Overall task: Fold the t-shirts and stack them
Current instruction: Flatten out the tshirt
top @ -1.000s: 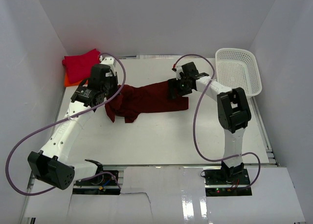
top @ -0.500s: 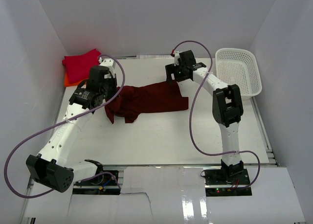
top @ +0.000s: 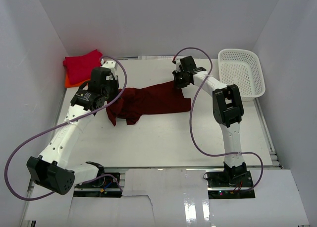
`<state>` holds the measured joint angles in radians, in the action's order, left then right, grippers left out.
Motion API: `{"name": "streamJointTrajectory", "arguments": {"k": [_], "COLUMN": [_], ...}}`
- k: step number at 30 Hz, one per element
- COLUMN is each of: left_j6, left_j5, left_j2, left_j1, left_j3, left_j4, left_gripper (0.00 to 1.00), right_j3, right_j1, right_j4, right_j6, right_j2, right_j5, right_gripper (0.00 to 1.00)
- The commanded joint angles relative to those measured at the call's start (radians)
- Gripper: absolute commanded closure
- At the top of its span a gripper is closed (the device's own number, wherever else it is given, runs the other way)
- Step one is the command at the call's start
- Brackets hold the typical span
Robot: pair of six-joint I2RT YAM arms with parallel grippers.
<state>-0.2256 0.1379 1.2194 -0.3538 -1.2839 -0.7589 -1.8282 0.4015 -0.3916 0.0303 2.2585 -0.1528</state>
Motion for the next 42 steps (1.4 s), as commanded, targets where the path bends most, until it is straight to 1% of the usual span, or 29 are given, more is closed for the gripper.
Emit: {"name": "streamJointTrajectory", "arguments": {"k": [1, 9, 13, 15, 16, 17, 19, 21, 23, 26, 29, 34, 37, 38, 39, 40, 41, 42], "left_j6": [0.006, -0.006, -0.012, -0.021, -0.041, -0.053, -0.102, -0.133, -0.178, -0.233, -0.285, -0.343, -0.368, -0.374, -0.377, -0.382, -0.386, -0.388], "left_j5": [-0.012, -0.034, -0.058, -0.119, -0.192, -0.225, -0.250, -0.224, -0.222, -0.254, -0.277, -0.320, -0.351, -0.350, -0.345, -0.336, -0.311, -0.304], "left_j2": [-0.018, -0.014, -0.009, -0.003, -0.003, -0.003, -0.029, -0.072, -0.090, -0.121, -0.149, -0.143, -0.081, -0.020, 0.014, 0.049, 0.086, 0.154], "left_j1": [0.003, 0.001, 0.003, 0.001, 0.001, 0.001, -0.023, -0.081, -0.109, -0.152, -0.200, -0.301, -0.382, -0.445, -0.480, -0.516, -0.589, -0.621], "left_j3": [-0.017, -0.019, -0.018, -0.022, -0.014, -0.005, 0.046, 0.090, 0.151, 0.231, 0.293, 0.339, 0.321, 0.302, 0.281, 0.227, 0.198, 0.169], "left_j4": [0.007, 0.007, 0.003, -0.011, -0.014, -0.016, -0.016, -0.005, -0.005, -0.003, 0.006, 0.061, 0.127, 0.145, 0.150, 0.155, 0.158, 0.165], "left_gripper": [1.00, 1.00, 1.00, 1.00, 1.00, 1.00, 1.00, 1.00, 1.00, 1.00, 1.00, 1.00, 1.00, 1.00, 1.00, 1.00, 1.00, 1.00], "right_j3": [0.046, 0.096, 0.130, 0.098, 0.084, 0.069, 0.018, -0.017, -0.100, -0.207, -0.276, -0.299, -0.307, -0.313, -0.324, -0.332, -0.339, -0.347], "right_j1": [0.003, 0.019, 0.033, 0.034, 0.036, 0.037, 0.040, 0.040, 0.040, 0.040, 0.040, 0.042, 0.052, 0.054, 0.056, 0.059, 0.059, 0.060], "right_j4": [0.020, -0.044, -0.021, -0.020, -0.018, -0.013, -0.001, 0.011, 0.005, -0.013, -0.013, 0.026, 0.045, 0.045, 0.048, 0.048, 0.049, 0.048], "right_j6": [0.014, 0.028, 0.037, 0.040, 0.040, 0.040, 0.043, 0.052, 0.056, 0.063, 0.074, 0.108, 0.122, 0.126, 0.129, 0.132, 0.135, 0.135], "right_j2": [-0.043, -0.083, -0.085, -0.044, -0.025, 0.007, 0.038, 0.082, 0.140, 0.203, 0.245, 0.266, 0.271, 0.276, 0.277, 0.282, 0.289, 0.292], "right_j5": [0.001, 0.055, 0.061, 0.050, 0.044, 0.038, 0.032, 0.022, 0.013, -0.001, -0.030, -0.125, -0.148, -0.151, -0.157, -0.171, -0.175, -0.180], "right_gripper": [0.92, 0.92, 0.92, 0.92, 0.92, 0.92, 0.92, 0.92, 0.92, 0.92, 0.92, 0.92, 0.92, 0.92, 0.91, 0.91, 0.91, 0.91]}}
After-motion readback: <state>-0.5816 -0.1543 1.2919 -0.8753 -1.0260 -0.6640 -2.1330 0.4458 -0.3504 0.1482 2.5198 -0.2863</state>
